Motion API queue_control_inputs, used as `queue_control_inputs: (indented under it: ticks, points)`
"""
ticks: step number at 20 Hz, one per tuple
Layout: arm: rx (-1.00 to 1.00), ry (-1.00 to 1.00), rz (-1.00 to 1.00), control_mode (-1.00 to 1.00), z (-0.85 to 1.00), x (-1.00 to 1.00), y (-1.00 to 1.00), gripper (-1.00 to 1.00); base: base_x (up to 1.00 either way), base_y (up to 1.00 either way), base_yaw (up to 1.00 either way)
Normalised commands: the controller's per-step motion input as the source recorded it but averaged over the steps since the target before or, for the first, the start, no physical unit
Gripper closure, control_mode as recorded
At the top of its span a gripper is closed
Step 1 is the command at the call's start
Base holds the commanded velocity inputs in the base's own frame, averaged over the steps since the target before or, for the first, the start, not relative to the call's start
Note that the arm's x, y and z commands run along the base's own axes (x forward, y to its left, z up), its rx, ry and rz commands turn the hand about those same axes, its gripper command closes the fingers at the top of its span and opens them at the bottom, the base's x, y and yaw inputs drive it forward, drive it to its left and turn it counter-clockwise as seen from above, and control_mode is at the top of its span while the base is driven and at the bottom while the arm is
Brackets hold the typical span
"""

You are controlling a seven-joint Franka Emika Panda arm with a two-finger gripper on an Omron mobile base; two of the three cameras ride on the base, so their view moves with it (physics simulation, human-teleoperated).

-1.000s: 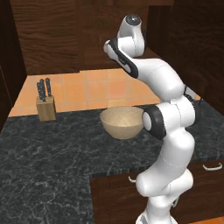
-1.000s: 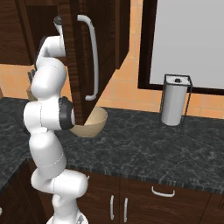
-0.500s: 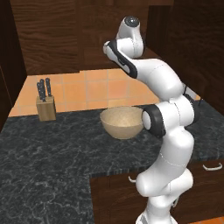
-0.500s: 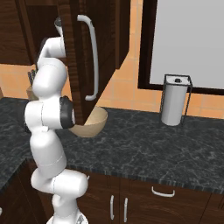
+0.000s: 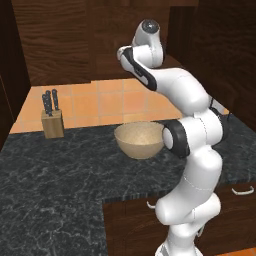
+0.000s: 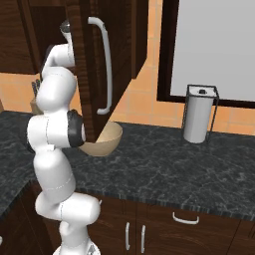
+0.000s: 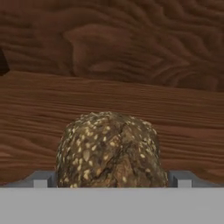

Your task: Open the cabinet, pick up the bread from the cabinet and place it in the basket. Then move the basket to the dining counter.

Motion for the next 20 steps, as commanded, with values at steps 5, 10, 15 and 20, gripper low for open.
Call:
queue_control_inputs:
  ticks: [5,10,15,20]
  points:
    - [0.00,-0.15,-0.03,-1.00,0.00,-0.74,0.10,1.00,0.00,0.00,0.00]
    - [0.00,0.00,-0.10,-1.00,0.11,-1.00,0.05,1.00,0.00,0.00,0.00]
    - [0.04,0.00,-0.10,-1.00,0.25,-1.00,0.00,1.00,0.00,0.00,0.00]
    - [0.08,0.00,-0.08,-1.00,0.05,-1.00,0.00,1.00,0.00,0.00,0.00]
